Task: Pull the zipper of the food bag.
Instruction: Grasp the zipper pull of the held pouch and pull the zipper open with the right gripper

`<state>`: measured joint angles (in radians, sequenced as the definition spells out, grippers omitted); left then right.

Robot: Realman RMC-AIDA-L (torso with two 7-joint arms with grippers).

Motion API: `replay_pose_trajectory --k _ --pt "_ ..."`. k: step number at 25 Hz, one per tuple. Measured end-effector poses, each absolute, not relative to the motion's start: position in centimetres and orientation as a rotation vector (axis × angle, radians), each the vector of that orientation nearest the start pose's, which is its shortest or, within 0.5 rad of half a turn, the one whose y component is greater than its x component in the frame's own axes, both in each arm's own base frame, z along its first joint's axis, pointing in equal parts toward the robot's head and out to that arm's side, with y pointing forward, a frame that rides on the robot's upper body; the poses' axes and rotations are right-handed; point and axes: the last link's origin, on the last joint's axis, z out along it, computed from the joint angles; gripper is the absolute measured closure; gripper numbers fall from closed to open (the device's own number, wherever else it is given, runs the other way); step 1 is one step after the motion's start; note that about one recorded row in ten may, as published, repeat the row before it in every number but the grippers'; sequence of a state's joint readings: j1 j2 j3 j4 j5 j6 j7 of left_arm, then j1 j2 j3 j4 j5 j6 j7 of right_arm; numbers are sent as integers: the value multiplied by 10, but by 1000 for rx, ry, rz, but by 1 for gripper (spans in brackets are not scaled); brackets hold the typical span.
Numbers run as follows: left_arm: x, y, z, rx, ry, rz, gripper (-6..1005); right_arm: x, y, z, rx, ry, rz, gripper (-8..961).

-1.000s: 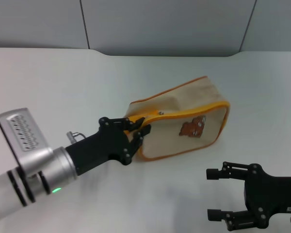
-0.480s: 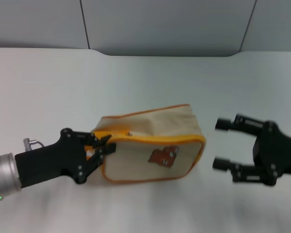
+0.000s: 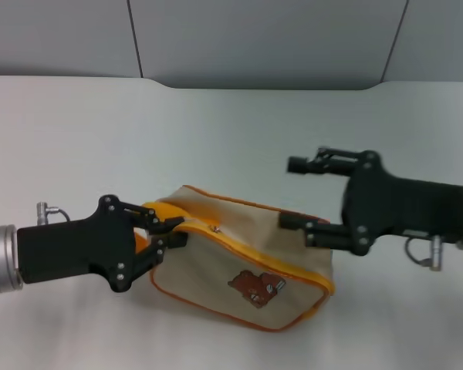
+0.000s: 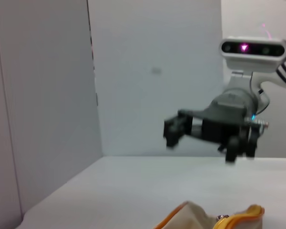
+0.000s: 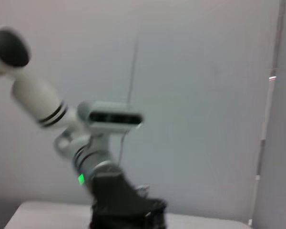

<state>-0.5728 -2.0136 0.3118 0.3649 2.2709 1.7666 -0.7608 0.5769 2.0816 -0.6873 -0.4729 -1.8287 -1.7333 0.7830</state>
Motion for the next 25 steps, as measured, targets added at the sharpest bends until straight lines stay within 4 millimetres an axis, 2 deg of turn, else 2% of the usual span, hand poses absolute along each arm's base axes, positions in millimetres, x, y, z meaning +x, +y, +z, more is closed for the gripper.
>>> replay_pose_trajectory --k 3,8,25 --pt "-268 299 -4 -2765 -28 -883 889 221 316 -24 -2699 -202 976 222" --pt "-260 304 -5 -2769 3 -899 895 216 321 -36 -2692 -287 935 460" --pt "-245 312 -6 -2770 61 -936 900 207 324 -59 -2764 -432 832 624"
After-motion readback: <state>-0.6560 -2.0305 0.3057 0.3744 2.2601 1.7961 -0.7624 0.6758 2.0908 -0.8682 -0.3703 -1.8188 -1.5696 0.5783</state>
